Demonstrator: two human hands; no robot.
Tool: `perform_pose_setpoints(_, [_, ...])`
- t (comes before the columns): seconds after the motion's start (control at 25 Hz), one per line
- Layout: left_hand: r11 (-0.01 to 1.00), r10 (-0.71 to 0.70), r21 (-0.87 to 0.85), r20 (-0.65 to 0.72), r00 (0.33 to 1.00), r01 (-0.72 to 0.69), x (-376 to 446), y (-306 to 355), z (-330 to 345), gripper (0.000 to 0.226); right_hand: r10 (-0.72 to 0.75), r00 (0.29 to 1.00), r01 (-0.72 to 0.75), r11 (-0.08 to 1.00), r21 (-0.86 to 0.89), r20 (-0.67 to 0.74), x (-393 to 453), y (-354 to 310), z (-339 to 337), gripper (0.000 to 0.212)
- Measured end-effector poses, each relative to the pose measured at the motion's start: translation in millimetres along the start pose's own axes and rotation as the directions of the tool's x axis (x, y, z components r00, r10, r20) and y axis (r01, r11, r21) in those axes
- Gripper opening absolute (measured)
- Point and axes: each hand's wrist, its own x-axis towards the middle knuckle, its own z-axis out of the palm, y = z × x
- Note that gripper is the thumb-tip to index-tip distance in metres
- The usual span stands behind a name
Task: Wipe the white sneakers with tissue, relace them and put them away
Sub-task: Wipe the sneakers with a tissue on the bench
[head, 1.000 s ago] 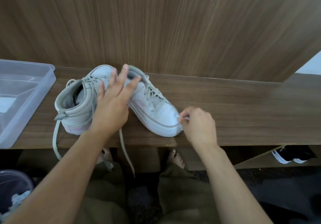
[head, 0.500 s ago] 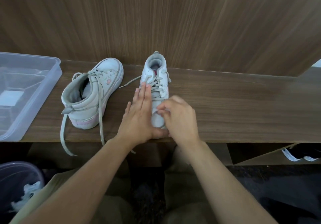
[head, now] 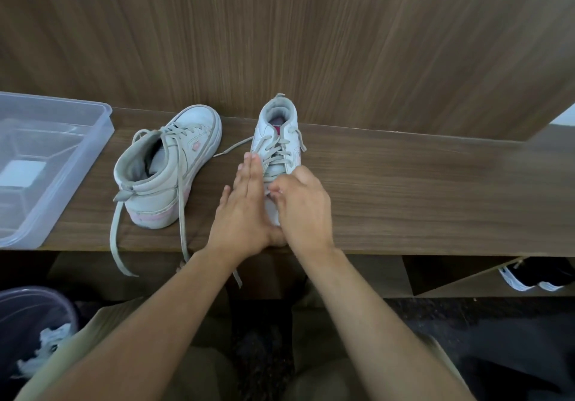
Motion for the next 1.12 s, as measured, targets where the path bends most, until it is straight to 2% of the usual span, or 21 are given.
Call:
perform_pose_setpoints(0.08, [1.0,0.016,0.009,0.033,0.999,-0.016,1.8,-0.3,-2.5,0.136,0.08,0.995,-0.075,0.993,0.092,-0.055,2.7,-2.3,-0.3,0.004])
perform_pose_setpoints(0.12, [1.0,0.02,0.02,0.066,0.998,-0.021,3.7,-0.5,-5.1,0.139,0.102,0.995,-0.1,0.986,0.131,-0.008,0.3,0.7,-4.6,0.004])
perform_pose_setpoints(0.24, [0.996,0.045,0.062,0.228,0.973,-0.06,10.8,-8.9,-17.0,0.153,0.062,0.963,-0.123,0.967,0.223,0.263,-21.4,9.9,-22.5,0.008])
perform_pose_setpoints(0.28, [0.995,0.061,0.062,0.275,0.959,-0.081,11.9,-12.2,-20.6,0.155,0.042,0.962,-0.109,0.965,0.239,0.269,-26.9,12.3,-24.5,0.01])
perform_pose_setpoints(0.36, [0.993,0.086,0.053,0.31,0.947,-0.107,13.2,-16.0,-24.9,0.154,0.058,0.988,-0.092,0.963,0.253,0.142,-25.3,18.7,-19.0,0.011])
perform_pose_setpoints(0.4, [0.992,0.091,0.052,0.31,0.946,-0.113,13.5,-17.0,-25.3,0.152,0.114,0.992,-0.125,0.955,0.27,0.059,-19.8,22.2,-13.8,0.01])
perform_pose_setpoints(0.52, [0.992,0.1,0.045,0.292,0.951,-0.118,13.1,-19.8,-23.2,0.15,0.323,0.944,-0.274,0.879,0.389,-0.064,-10.6,21.6,-6.3,0.012])
perform_pose_setpoints(0.56, [0.992,0.104,0.043,0.28,0.954,-0.121,13.0,-20.0,-22.4,0.15,0.324,0.944,-0.272,0.867,0.418,-0.057,-15.0,18.2,-6.8,0.016])
perform_pose_setpoints(0.68, [0.991,0.112,0.037,0.272,0.956,-0.127,13.8,-19.6,-21.9,0.147,0.177,0.984,-0.176,0.908,0.381,0.034,-45.9,3.2,-2.6,0.025])
perform_pose_setpoints(0.76, [0.993,0.108,0.026,0.267,0.958,-0.119,14.5,-19.1,-20.1,0.144,0.139,0.99,-0.127,0.926,0.356,-0.008,-51.4,2.0,2.0,0.02])
perform_pose_setpoints(0.84, [0.995,0.09,0.03,0.241,0.966,-0.1,15.7,-21.2,-19.8,0.14,0.201,0.975,-0.151,0.913,0.378,-0.095,-38.5,8.5,6.4,0.015])
perform_pose_setpoints(0.92, [0.995,0.077,0.036,0.237,0.968,-0.088,16.4,-25.3,-20.4,0.14,0.374,0.92,-0.272,0.825,0.495,-0.12,-22.0,18.6,12.4,0.017])
perform_pose_setpoints(1.04, [0.997,0.072,0.008,0.255,0.964,-0.077,14.4,-23.8,-19.5,0.143,0.622,0.783,-0.409,0.501,0.763,0.011,3.7,34.9,14.5,0.018])
perform_pose_setpoints(1.08, [0.998,0.067,-0.005,0.261,0.963,-0.068,14.5,-22.1,-20.3,0.144,0.66,0.75,-0.435,0.44,0.785,0.046,9.9,39.7,14.7,0.015])
perform_pose_setpoints(1.12, [0.998,0.062,-0.011,0.267,0.962,-0.061,14.4,-20.4,-21.6,0.144,0.678,0.733,-0.464,0.441,0.768,0.053,13.6,43.2,14.9,0.013])
